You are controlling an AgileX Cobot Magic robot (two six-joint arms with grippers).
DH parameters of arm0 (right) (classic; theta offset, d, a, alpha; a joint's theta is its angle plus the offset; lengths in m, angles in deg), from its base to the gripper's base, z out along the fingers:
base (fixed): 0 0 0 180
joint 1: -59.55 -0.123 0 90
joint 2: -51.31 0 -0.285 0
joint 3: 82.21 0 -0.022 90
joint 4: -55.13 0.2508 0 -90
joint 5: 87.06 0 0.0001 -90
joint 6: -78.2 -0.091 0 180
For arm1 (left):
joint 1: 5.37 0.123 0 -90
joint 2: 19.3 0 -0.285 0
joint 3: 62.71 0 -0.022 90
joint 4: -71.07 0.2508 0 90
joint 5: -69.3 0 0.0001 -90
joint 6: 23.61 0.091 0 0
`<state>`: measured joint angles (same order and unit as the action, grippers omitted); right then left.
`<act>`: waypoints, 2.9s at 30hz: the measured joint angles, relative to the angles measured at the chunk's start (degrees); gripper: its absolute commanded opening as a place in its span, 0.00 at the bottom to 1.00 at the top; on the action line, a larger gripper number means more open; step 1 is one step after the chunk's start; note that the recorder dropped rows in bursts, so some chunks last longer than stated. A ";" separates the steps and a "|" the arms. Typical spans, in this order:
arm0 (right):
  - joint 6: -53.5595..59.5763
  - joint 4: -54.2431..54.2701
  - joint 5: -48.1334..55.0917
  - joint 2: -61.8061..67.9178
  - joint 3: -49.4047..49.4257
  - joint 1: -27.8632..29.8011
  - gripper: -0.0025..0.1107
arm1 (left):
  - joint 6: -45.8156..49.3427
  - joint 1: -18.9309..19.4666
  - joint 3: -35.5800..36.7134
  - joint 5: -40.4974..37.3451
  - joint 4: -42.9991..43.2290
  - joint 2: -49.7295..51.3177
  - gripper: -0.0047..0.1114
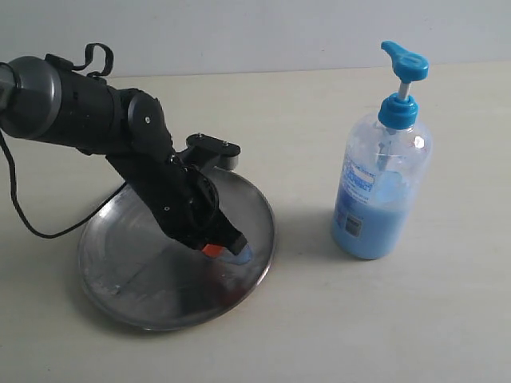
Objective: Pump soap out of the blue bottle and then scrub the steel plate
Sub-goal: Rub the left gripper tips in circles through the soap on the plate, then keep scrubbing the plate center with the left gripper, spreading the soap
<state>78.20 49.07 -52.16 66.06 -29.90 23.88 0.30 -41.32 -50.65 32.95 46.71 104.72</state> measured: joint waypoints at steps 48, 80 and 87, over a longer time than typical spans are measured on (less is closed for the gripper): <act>0.00 0.00 -0.23 0.00 0.00 0.00 0.02 | 13.09 0.00 0.49 5.95 -20.77 1.60 0.04; 0.00 0.00 -0.23 0.00 0.00 0.00 0.02 | -1.79 0.45 0.62 0.30 -6.38 -0.74 0.04; 0.00 0.00 -0.23 0.00 0.00 0.00 0.02 | -0.56 -0.59 0.62 0.30 -7.93 -0.74 0.04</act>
<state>78.20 49.07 -52.39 66.06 -29.90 23.88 -0.26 -41.90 -50.04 33.25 38.78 103.98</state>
